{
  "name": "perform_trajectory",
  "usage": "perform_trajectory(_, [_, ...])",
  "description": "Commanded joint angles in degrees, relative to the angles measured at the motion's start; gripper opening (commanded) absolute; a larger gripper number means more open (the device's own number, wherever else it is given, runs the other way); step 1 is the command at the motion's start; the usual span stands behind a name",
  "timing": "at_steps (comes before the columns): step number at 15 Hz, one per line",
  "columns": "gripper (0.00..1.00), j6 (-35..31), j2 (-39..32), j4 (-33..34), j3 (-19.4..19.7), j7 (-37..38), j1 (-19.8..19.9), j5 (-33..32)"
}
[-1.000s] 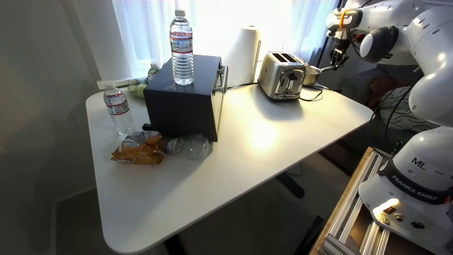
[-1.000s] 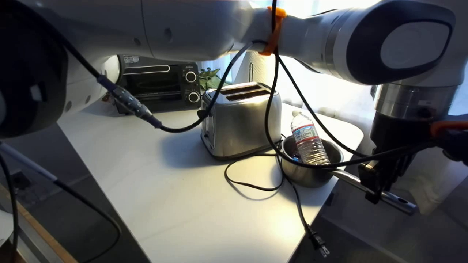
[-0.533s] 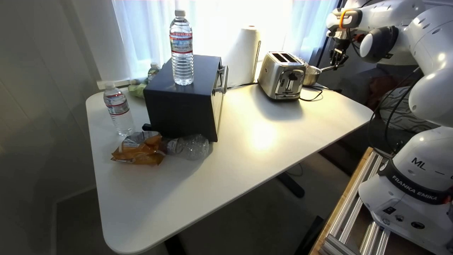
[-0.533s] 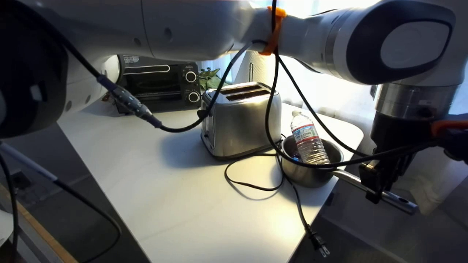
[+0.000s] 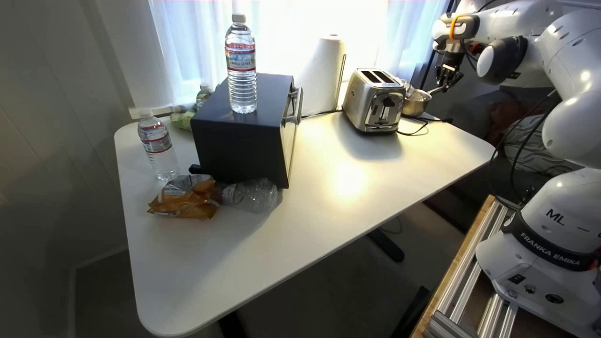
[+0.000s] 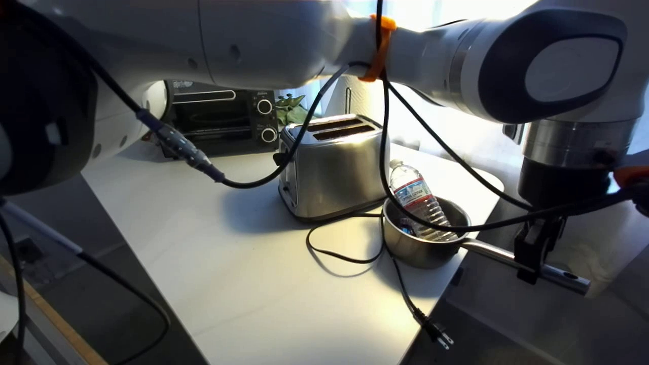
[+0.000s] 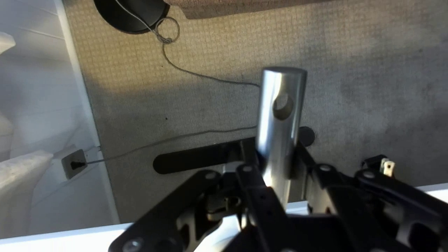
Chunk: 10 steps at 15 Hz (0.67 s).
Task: Move the pot to the right
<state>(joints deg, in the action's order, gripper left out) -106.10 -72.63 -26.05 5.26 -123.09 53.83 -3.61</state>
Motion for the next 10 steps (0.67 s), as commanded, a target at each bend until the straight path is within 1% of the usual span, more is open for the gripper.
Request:
perform_trajectory(1, [0.07, 0.7, -0.2, -0.3, 0.0, -9.9, 0.3, -1.5])
perform_trajectory(6, [0.07, 0.7, -0.3, -0.3, 0.1, -19.4, -0.2, -1.6])
perform_trajectory(10, [0.07, 0.6, -0.5, -0.3, 0.0, -24.8, -0.8, -1.4])
